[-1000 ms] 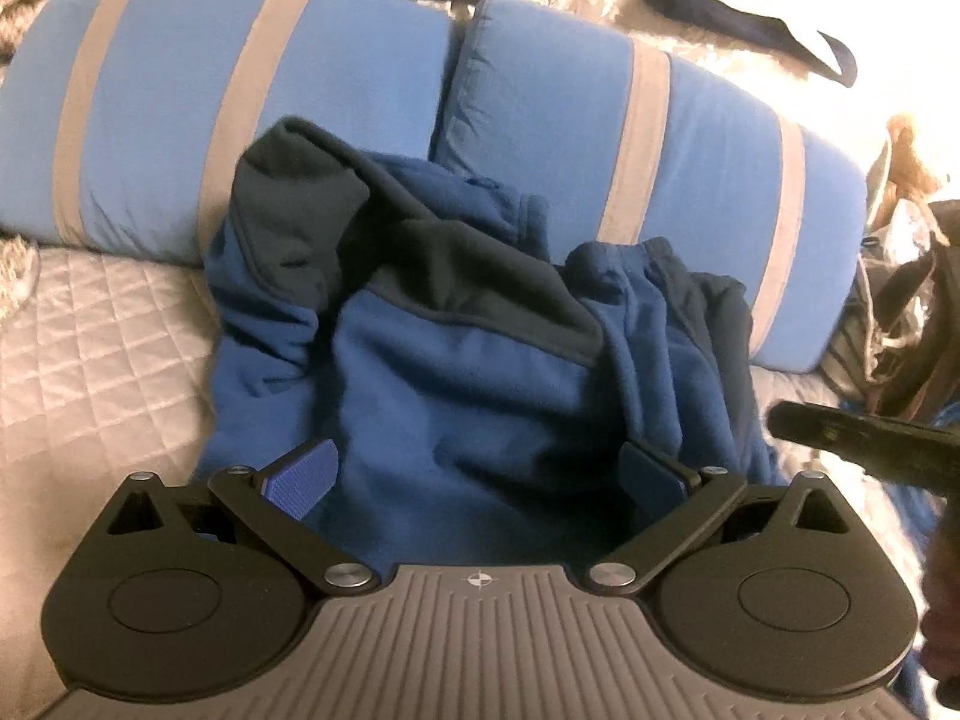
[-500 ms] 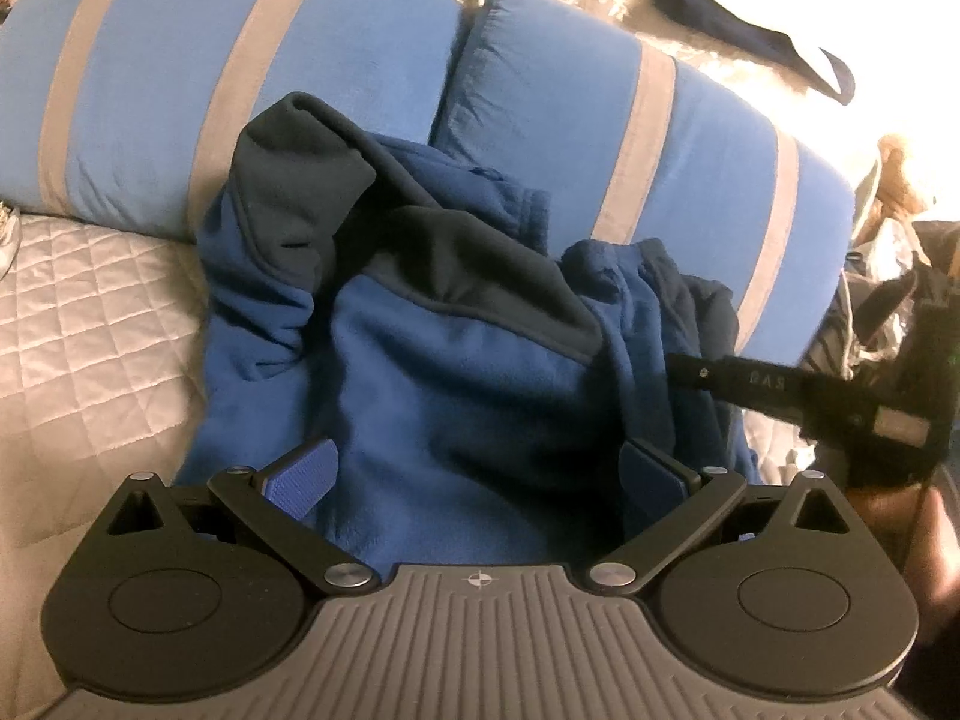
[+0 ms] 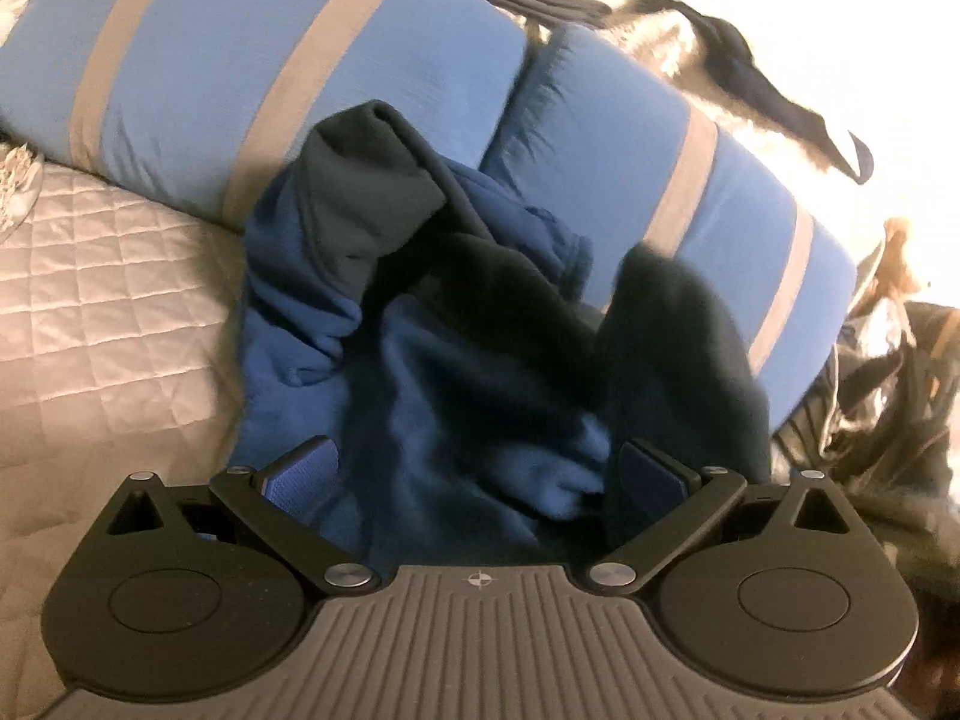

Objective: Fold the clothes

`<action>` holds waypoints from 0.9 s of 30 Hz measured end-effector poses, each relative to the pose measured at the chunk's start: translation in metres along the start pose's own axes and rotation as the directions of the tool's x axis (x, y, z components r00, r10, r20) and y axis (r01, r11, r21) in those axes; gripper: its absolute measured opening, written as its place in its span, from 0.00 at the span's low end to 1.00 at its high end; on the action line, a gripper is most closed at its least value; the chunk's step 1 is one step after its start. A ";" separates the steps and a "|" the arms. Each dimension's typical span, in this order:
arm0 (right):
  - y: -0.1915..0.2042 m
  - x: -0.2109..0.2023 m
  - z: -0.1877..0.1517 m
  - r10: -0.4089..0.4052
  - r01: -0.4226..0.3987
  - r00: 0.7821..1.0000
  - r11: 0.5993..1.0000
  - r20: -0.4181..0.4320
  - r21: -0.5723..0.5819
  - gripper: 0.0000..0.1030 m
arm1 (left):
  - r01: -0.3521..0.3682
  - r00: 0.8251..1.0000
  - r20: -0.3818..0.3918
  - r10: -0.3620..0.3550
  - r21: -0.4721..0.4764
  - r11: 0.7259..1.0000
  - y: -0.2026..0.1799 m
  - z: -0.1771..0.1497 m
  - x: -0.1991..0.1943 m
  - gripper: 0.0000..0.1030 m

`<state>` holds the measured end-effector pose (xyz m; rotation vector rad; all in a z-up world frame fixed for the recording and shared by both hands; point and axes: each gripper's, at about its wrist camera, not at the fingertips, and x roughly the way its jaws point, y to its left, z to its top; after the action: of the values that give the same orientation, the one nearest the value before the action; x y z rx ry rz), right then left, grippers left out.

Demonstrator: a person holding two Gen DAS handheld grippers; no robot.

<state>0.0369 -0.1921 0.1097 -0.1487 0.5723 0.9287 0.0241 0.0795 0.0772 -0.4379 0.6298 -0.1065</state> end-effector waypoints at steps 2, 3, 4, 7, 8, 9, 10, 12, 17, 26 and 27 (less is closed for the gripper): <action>0.010 0.006 -0.008 -0.001 -0.003 0.998 0.998 -0.059 -0.059 0.13 | -0.002 1.000 0.002 0.002 -0.046 0.999 0.011 0.003 -0.001 1.00; 0.016 0.010 -0.010 -0.012 0.004 0.996 0.996 -0.084 -0.092 0.14 | -0.006 1.000 -0.002 0.005 -0.070 0.998 0.016 0.004 -0.001 1.00; 0.021 0.012 -0.012 -0.030 0.017 0.995 0.992 -0.098 -0.126 0.15 | -0.010 1.000 -0.007 0.009 -0.092 0.996 0.021 0.005 -0.001 1.00; 0.032 0.017 -0.014 -0.098 0.075 0.990 0.977 -0.104 -0.202 0.24 | -0.028 0.999 -0.030 0.025 -0.129 0.991 0.030 0.006 0.000 1.00; 0.034 0.018 -0.014 -0.120 0.096 0.988 0.971 -0.101 -0.218 0.24 | -0.034 0.999 -0.038 0.029 -0.140 0.990 0.033 0.006 0.001 1.00; 0.036 0.020 -0.014 -0.143 0.116 0.985 0.965 -0.098 -0.235 0.25 | -0.034 0.999 -0.043 0.028 -0.137 0.990 0.033 0.006 0.001 1.00; 0.038 0.022 -0.014 -0.165 0.137 0.982 0.958 -0.095 -0.251 0.25 | -0.033 0.999 -0.047 0.027 -0.135 0.990 0.033 0.005 0.002 1.00; 0.039 0.025 -0.014 -0.202 0.171 0.975 0.948 -0.093 -0.269 0.26 | -0.034 0.998 -0.058 0.027 -0.133 0.991 0.032 0.005 0.004 1.00; 0.022 0.030 -0.008 -0.267 0.233 0.952 0.949 -0.151 -0.211 0.27 | -0.003 0.998 -0.070 -0.007 -0.143 0.990 0.032 0.003 0.005 1.00; -0.011 0.025 -0.007 -0.331 0.314 0.911 0.943 -0.246 -0.109 0.27 | 0.226 0.952 -0.090 -0.291 -0.430 0.874 0.050 0.002 0.026 1.00; -0.014 0.025 -0.008 -0.330 0.314 0.908 0.944 -0.258 -0.103 0.27 | 0.243 0.944 -0.093 -0.316 -0.454 0.857 0.050 0.001 0.030 0.99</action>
<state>0.0564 -0.1854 0.0886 -0.4179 0.7496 0.6043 0.0476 0.1180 0.0405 -0.9680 0.7520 -0.2855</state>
